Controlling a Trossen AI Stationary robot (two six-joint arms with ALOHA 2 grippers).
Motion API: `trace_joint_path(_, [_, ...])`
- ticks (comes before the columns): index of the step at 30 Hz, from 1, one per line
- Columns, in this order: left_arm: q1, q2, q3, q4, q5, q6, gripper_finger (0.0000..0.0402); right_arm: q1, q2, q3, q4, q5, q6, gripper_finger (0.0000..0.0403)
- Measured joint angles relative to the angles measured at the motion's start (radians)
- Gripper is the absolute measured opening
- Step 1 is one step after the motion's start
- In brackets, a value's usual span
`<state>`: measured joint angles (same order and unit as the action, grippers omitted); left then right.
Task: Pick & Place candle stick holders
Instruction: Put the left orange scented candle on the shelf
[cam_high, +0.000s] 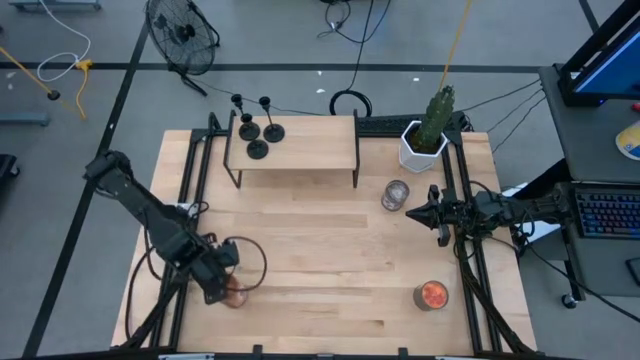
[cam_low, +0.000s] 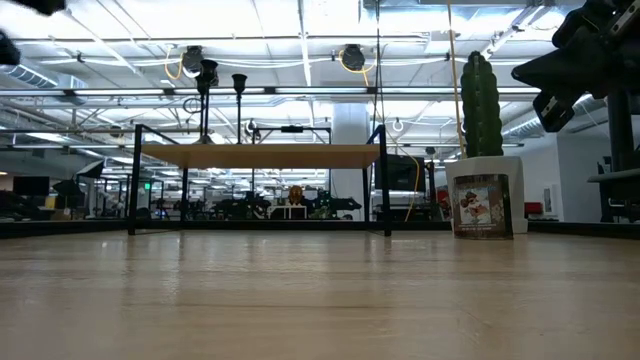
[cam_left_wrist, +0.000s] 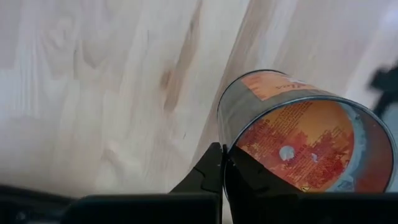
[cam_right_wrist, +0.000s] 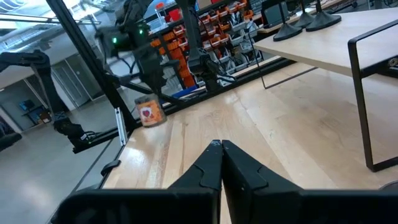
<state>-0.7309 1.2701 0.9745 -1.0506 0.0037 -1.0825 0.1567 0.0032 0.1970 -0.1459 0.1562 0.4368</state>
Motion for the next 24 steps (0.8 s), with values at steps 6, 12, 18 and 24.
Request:
trace_joint_path(6, [0.099,-0.068,0.064,0.008,-0.061,0.007,0.0001,0.0,0.0,0.0,0.001,0.0,-0.001,0.0])
trace_joint_path(12, [0.21,-0.065,0.14,0.009,-0.059,0.093,0.0001,0.0,0.0,0.0,0.008,0.0,0.0,0.0])
trace_joint_path(18, [0.314,-0.05,0.207,0.01,-0.06,0.166,0.0001,0.0,0.0,0.0,0.062,0.0,0.021,0.0])
trace_joint_path(24, [0.397,-0.027,0.256,0.043,-0.058,0.22,0.0,0.0,0.016,0.0,0.201,-0.005,0.0,0.0])
